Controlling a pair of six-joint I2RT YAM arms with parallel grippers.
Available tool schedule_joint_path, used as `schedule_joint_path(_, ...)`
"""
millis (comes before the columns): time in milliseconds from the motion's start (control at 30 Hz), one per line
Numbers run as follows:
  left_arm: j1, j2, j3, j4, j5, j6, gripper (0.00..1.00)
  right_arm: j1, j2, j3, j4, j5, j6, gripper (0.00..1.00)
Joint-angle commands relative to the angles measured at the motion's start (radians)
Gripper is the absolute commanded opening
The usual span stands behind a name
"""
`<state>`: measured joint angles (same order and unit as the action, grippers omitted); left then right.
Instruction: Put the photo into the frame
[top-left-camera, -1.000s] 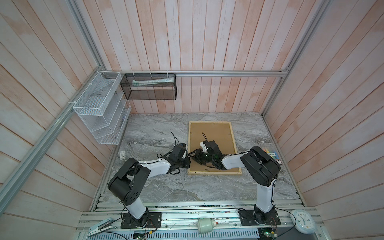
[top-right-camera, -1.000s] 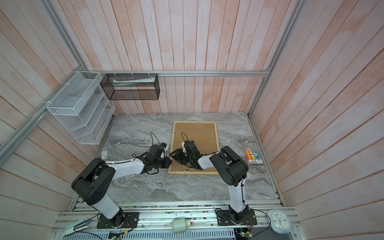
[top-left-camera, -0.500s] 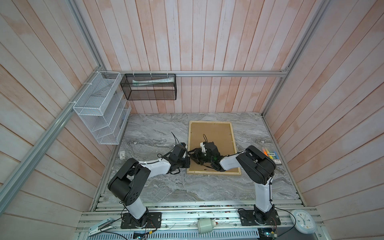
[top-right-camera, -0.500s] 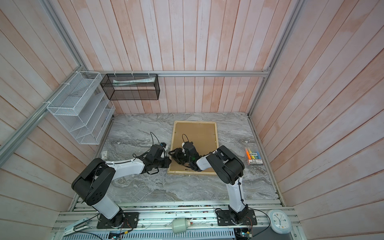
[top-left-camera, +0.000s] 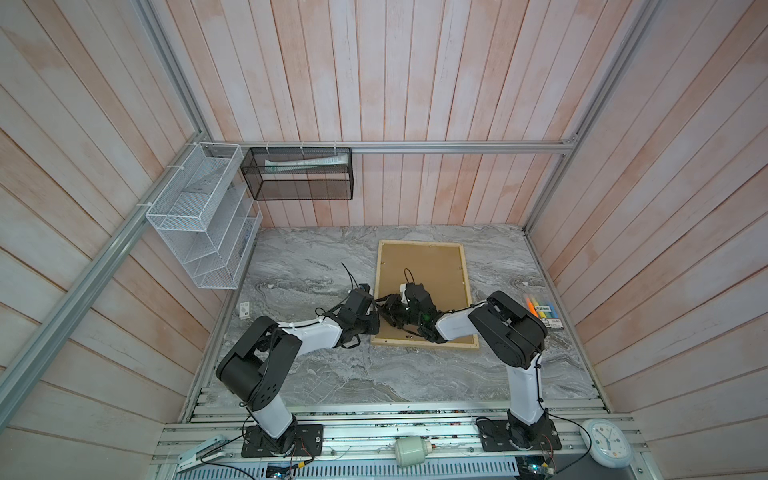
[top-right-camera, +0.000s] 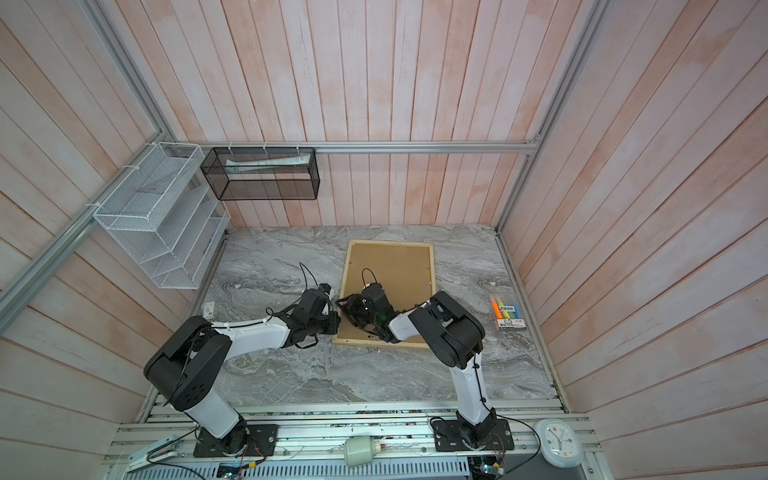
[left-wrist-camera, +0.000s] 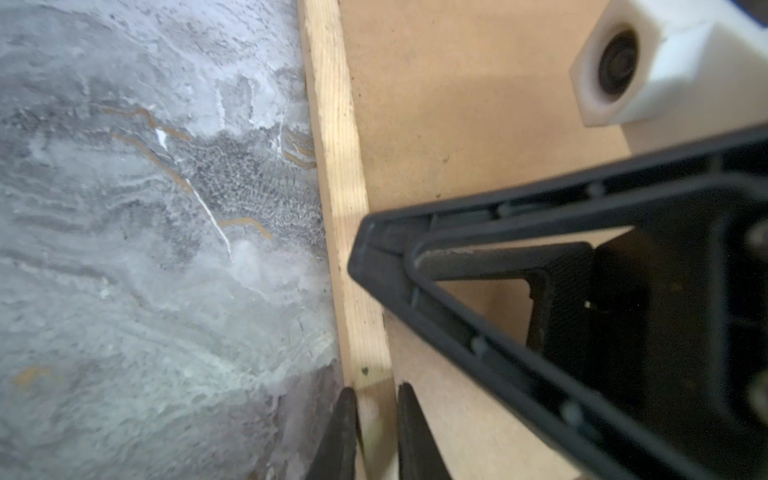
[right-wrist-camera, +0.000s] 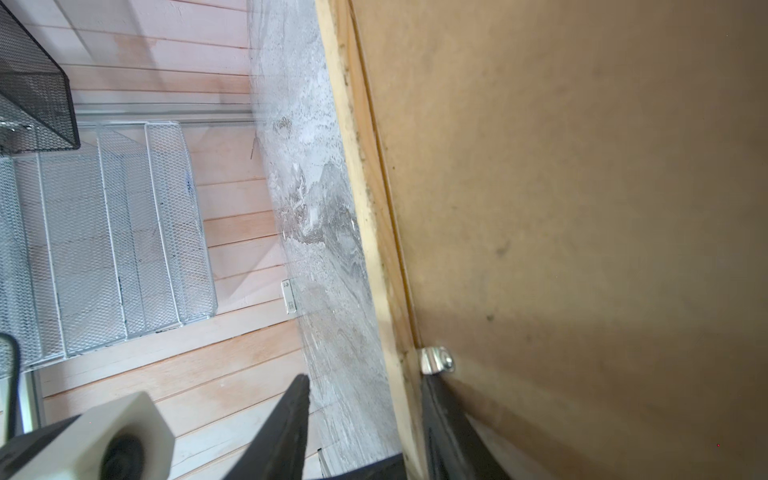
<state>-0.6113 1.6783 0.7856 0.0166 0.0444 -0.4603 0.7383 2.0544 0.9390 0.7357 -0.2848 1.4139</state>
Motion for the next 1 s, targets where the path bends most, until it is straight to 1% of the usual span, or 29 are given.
schedule_joint_path(0, -0.036, 0.027, -0.011, -0.062, 0.09, 0.03, 0.13, 0.002, 0.06, 0.018, -0.093, 0.075, -0.067, 0.46)
schedule_joint_path(167, -0.012, 0.037, 0.008, -0.055, 0.069, 0.054, 0.13, 0.002, 0.013, 0.023, -0.075, 0.061, -0.151, 0.46)
schedule_joint_path(333, 0.041, 0.051, 0.037, -0.036, 0.075, 0.086, 0.13, -0.016, -0.086, 0.006, -0.096, 0.083, -0.254, 0.48)
schedule_joint_path(467, 0.057, 0.07, 0.087, -0.052, 0.065, 0.12, 0.13, -0.058, -0.189, 0.012, -0.168, 0.105, -0.37, 0.48)
schedule_joint_path(600, 0.065, 0.077, 0.118, -0.046, 0.051, 0.142, 0.13, -0.113, -0.301, 0.012, -0.316, 0.167, -0.516, 0.49)
schedule_joint_path(700, 0.065, 0.099, 0.178, -0.079, 0.01, 0.159, 0.16, -0.188, -0.377, -0.005, -0.412, 0.178, -0.614, 0.51)
schedule_joint_path(767, 0.067, 0.102, 0.205, -0.084, 0.001, 0.164, 0.21, -0.254, -0.415, -0.004, -0.506, 0.171, -0.679, 0.52)
schedule_joint_path(867, 0.067, 0.091, 0.223, -0.096, -0.006, 0.162, 0.26, -0.359, -0.462, -0.025, -0.601, 0.13, -0.748, 0.53)
schedule_joint_path(967, 0.066, 0.054, 0.217, -0.108, -0.031, 0.147, 0.29, -0.461, -0.505, -0.08, -0.637, 0.081, -0.786, 0.54)
